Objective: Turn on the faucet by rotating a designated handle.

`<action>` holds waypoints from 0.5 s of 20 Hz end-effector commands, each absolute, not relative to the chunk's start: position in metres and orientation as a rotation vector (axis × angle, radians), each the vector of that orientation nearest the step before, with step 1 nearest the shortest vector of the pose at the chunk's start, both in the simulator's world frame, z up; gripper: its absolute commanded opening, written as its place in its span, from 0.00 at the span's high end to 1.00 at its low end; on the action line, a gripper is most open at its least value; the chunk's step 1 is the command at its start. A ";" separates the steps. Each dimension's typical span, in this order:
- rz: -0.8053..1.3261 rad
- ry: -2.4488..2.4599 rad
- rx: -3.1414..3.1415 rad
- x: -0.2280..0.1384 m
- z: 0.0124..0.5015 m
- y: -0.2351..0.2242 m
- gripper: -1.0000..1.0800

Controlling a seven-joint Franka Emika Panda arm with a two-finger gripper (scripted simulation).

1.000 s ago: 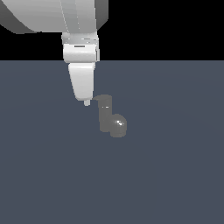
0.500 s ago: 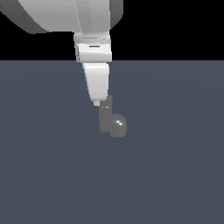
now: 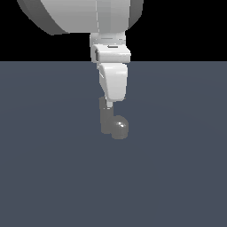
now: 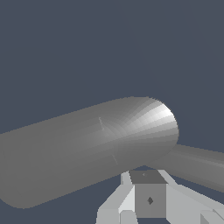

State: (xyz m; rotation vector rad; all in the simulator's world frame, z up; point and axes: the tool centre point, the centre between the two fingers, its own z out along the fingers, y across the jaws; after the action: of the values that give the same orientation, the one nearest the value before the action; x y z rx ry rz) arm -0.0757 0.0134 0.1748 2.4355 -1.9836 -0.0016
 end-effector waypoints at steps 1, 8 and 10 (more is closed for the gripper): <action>0.004 -2.001 2.426 -0.066 0.175 0.000 1.00; 0.002 -2.018 2.410 -0.047 0.174 -0.029 1.00; 0.002 -2.022 2.406 -0.042 0.174 -0.037 1.00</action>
State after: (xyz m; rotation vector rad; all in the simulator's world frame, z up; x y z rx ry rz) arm -0.0485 -0.0179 0.1748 2.4302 -1.9887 -0.0052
